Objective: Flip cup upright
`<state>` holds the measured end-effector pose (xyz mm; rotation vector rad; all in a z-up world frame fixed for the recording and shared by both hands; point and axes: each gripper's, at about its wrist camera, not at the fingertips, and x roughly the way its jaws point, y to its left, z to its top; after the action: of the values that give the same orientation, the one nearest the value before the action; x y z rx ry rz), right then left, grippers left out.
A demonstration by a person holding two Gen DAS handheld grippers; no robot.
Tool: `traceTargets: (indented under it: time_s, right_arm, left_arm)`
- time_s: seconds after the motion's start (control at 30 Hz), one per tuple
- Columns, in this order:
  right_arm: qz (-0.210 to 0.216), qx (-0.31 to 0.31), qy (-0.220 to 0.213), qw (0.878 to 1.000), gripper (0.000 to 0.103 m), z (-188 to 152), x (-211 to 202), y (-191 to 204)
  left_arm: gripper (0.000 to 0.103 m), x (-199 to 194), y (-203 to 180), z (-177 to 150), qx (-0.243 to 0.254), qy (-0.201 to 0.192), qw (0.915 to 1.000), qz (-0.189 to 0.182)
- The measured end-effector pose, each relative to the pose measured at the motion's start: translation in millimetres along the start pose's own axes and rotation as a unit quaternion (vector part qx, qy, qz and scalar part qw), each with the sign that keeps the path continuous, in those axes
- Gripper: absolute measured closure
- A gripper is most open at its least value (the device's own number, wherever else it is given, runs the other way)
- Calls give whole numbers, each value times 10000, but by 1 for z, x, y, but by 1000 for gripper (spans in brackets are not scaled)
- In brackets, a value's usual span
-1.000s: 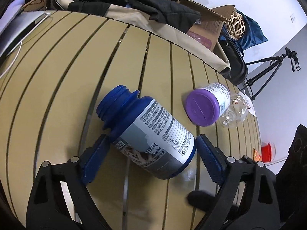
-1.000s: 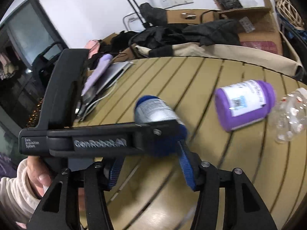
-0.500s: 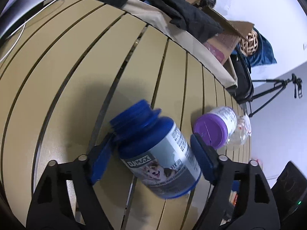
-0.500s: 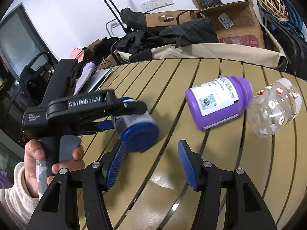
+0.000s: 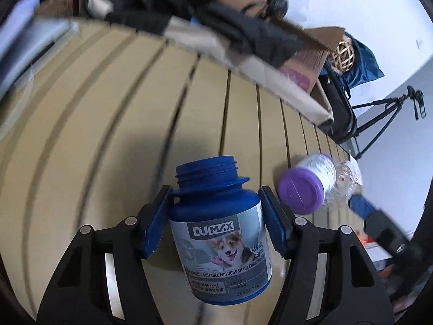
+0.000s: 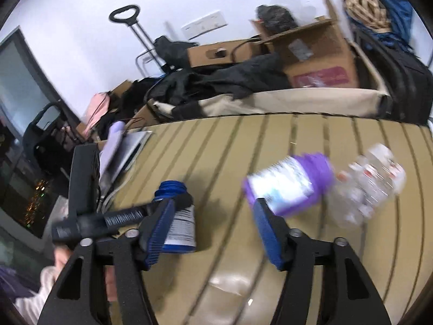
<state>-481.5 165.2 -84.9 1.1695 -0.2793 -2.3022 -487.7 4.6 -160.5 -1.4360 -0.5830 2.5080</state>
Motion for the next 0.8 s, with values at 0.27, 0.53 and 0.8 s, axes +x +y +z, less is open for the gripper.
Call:
traceTargets:
  time_s: [0.27, 0.53, 0.8]
  right_arm:
    - [820, -196, 1223, 9889, 32, 41, 83, 38]
    - [1477, 12, 1603, 9760, 31, 48, 105, 45]
    - [1386, -102, 1573, 9777, 36, 49, 102, 50]
  left_arm:
    - [42, -29, -2, 5, 577, -694, 9959, 69]
    - [42, -47, -17, 3, 1174, -1370, 9836, 37]
    - [42, -54, -24, -1, 1354, -1592, 9777, -218]
